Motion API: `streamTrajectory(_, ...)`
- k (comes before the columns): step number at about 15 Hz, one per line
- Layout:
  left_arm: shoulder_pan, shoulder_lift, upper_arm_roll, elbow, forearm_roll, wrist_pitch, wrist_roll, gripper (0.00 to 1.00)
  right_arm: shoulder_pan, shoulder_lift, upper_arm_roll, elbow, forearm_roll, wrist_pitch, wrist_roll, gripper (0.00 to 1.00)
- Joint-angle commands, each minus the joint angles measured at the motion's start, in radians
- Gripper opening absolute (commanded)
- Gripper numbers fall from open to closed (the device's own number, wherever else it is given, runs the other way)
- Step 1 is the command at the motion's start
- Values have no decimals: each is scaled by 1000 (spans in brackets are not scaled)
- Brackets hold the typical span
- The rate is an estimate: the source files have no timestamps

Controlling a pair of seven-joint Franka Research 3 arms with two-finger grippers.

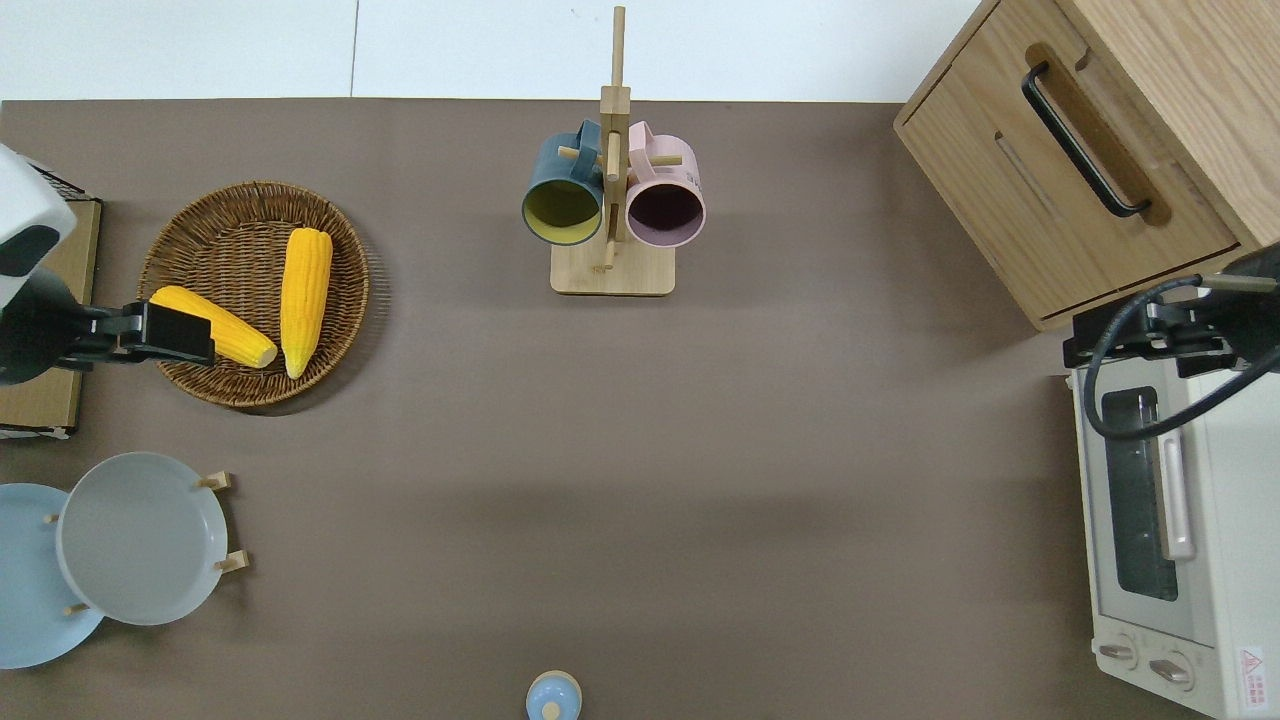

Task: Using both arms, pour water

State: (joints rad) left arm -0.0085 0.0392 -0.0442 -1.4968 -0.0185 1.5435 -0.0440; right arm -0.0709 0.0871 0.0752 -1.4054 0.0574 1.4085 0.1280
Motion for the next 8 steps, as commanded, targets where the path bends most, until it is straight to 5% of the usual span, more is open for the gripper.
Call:
streamTrajectory(1, -4, 4, 4, 6, -14, -2, -13, 1000, -3, -20, 1, -21, 21, 4, -11, 987)
streamTrajectory(6, -4, 5, 4, 6, -14, 6, -11, 1000, -1, -21, 3, -21, 24, 4, -11, 990)
streamTrajectory(8, -4, 16, 4, 6, -14, 6, -10, 1000, 5, -23, 27, -21, 22, 4, -11, 987)
